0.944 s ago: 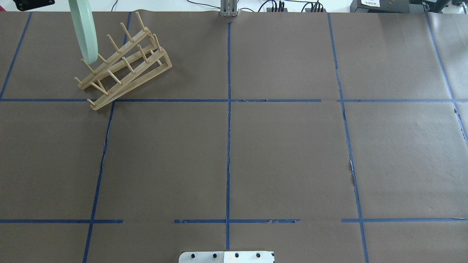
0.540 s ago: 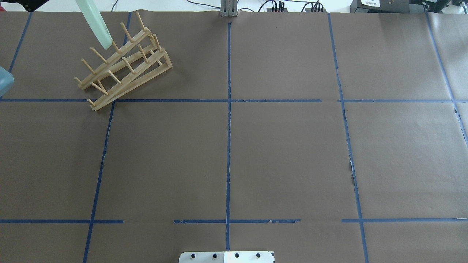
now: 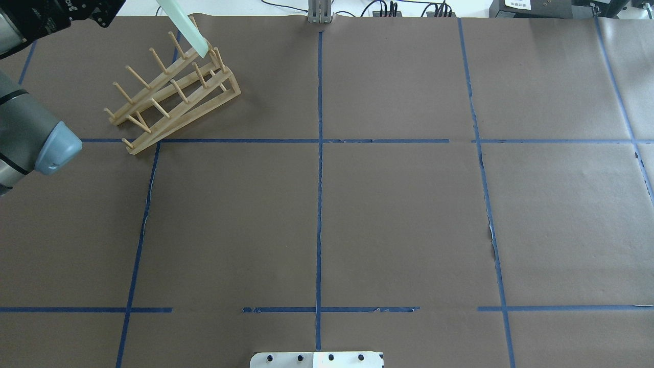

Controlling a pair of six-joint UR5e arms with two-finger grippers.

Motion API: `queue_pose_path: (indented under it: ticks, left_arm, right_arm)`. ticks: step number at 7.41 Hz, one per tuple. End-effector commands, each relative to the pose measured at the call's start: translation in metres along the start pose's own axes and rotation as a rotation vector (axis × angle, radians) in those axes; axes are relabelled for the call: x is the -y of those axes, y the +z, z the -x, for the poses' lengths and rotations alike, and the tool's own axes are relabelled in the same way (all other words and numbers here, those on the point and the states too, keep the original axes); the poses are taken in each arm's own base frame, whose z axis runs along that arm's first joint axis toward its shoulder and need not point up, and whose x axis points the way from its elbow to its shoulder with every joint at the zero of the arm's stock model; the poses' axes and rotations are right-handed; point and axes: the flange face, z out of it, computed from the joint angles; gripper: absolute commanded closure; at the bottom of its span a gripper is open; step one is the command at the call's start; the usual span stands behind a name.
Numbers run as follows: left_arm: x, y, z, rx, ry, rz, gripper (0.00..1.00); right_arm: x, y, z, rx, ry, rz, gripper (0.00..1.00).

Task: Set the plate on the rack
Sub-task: 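Raise the plate upright with the left gripper toward the wooden rack, then lower the upright plate into a slot of the wooden rack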

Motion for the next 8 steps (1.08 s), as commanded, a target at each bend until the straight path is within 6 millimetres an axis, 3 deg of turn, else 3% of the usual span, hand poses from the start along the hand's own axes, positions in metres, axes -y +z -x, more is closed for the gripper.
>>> queue_pose_path:
  ticks: [1,4,8]
  left_arm:
    - [0.012,0.016,0.028,0.038,-0.016,-0.036,1.0]
    - [0.028,0.034,0.05,0.086,-0.023,-0.065,1.0]
    - [0.037,0.04,0.063,0.114,-0.028,-0.084,1.0]
  right_arm:
    - [0.0,0.0,0.0,0.0,0.0,0.0,0.0]
    - [0.0,0.0,0.0,0.0,-0.002,0.0,0.0]
    - [0.0,0.0,0.0,0.0,-0.002,0.0,0.0]
